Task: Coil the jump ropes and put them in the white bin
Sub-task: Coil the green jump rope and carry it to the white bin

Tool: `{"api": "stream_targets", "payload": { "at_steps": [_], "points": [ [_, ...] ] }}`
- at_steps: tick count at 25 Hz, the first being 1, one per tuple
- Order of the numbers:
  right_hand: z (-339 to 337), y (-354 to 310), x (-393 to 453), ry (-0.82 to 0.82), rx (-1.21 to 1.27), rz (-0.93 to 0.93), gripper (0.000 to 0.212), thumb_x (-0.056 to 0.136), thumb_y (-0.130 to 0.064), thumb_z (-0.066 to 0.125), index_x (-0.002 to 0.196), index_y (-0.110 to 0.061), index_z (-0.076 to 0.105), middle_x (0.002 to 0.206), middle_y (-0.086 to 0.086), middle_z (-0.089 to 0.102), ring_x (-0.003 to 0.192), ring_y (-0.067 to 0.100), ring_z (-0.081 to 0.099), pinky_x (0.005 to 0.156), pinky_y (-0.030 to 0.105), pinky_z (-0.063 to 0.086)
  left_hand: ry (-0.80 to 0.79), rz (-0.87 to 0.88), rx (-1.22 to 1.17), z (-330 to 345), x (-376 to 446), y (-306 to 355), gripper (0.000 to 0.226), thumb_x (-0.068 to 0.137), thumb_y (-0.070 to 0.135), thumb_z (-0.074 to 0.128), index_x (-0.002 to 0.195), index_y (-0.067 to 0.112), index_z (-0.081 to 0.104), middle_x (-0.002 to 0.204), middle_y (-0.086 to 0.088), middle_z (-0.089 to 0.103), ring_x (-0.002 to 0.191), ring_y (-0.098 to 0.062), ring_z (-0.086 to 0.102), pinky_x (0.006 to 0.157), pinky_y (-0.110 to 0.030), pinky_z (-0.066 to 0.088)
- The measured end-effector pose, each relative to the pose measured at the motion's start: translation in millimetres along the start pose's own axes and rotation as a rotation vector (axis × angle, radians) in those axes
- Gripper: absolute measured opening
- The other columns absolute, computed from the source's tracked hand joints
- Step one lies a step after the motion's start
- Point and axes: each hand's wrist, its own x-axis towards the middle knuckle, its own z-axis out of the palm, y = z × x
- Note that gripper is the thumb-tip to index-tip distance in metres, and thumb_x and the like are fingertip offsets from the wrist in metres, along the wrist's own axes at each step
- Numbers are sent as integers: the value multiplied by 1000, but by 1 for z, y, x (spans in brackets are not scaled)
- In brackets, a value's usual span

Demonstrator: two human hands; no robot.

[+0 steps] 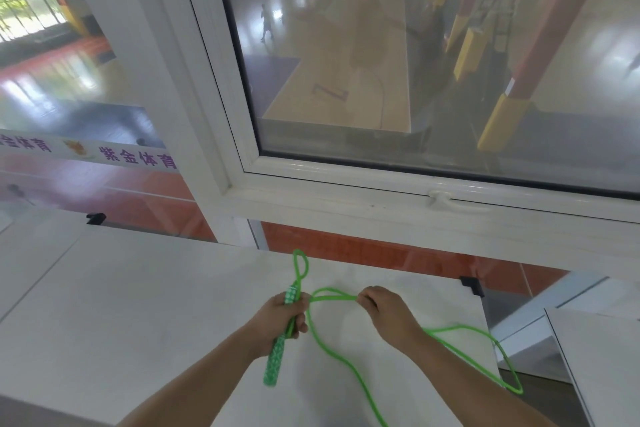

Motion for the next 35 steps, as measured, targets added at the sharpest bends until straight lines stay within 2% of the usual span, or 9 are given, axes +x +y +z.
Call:
{"api": "stream_targets", "payload": {
  "at_steps": [3, 7, 10, 14, 21, 25, 30, 33, 35],
  "points": [
    [-10, 22, -1, 92, 3, 76, 20, 101, -27, 53, 82, -23, 58, 79, -6, 56, 75, 9, 54, 71, 26, 41, 110, -1, -37, -24, 7, 12, 12, 99, 10, 61, 98, -2, 63, 68, -14, 69, 66, -25, 69, 56, -30, 50],
    [-7, 5, -9, 182, 209, 193, 22, 103, -19, 48, 85, -15, 59, 78, -5, 59, 72, 9, 54, 65, 16, 39, -60, -75, 225, -25, 4, 14, 14, 100, 12, 59, 89, 5, 56, 74, -11, 70, 59, -20, 62, 54, -28, 47],
    [6, -20, -12, 123, 365, 296, 23, 102, -17, 45, 91, -10, 64, 74, -4, 61, 61, 8, 50, 55, 16, 37, -118, -100, 187, -7, 3, 7, 16, 101, 14, 57, 88, 10, 48, 66, -2, 59, 49, -13, 43, 50, -25, 39],
    [25, -44, -10, 29, 430, 313, 24, 102, -18, 43, 90, -8, 60, 67, -4, 54, 54, 8, 43, 49, 17, 30, -122, -84, 73, 23, 4, -5, 24, 103, 25, 56, 86, 12, 45, 63, 0, 51, 50, -14, 41, 52, -27, 39],
    [34, -48, -9, -168, 221, 193, 30, 106, -36, 37, 84, -18, 47, 81, 4, 62, 68, 17, 53, 63, 33, 37, -6, -48, -152, 49, 2, -15, 27, 98, 34, 64, 103, 8, 62, 60, -2, 46, 50, -16, 39, 51, -30, 37],
    [24, -43, -14, -233, 171, 116, 31, 106, -31, 36, 101, -10, 59, 83, -5, 58, 63, 3, 48, 58, 18, 35, 50, -58, -219, 37, 4, -10, 22, 95, 25, 69, 98, 5, 63, 57, -1, 41, 47, -15, 35, 48, -27, 34],
    [1, 4, -24, -90, 174, 173, 27, 100, -31, 52, 82, -12, 59, 67, -1, 55, 56, 6, 45, 56, 23, 36, 220, 17, -524, -17, 16, 12, 16, 101, 21, 58, 93, 8, 58, 53, 3, 38, 40, -10, 35, 41, -22, 35],
    [-14, 30, -31, -7, 150, 192, 22, 102, -26, 51, 85, -20, 63, 80, -4, 67, 74, 7, 61, 72, 27, 47, 263, 35, -560, -45, 19, 20, 20, 101, 24, 58, 91, 8, 60, 53, 3, 40, 39, -9, 36, 39, -22, 36],
    [-15, 27, -33, 47, 207, 244, 21, 104, -23, 46, 92, -22, 64, 88, -11, 67, 81, 2, 61, 72, 15, 45, 244, 17, -522, -44, 15, 19, 20, 101, 26, 58, 91, 9, 59, 54, 2, 41, 40, -10, 36, 40, -22, 35]
  ]
}}
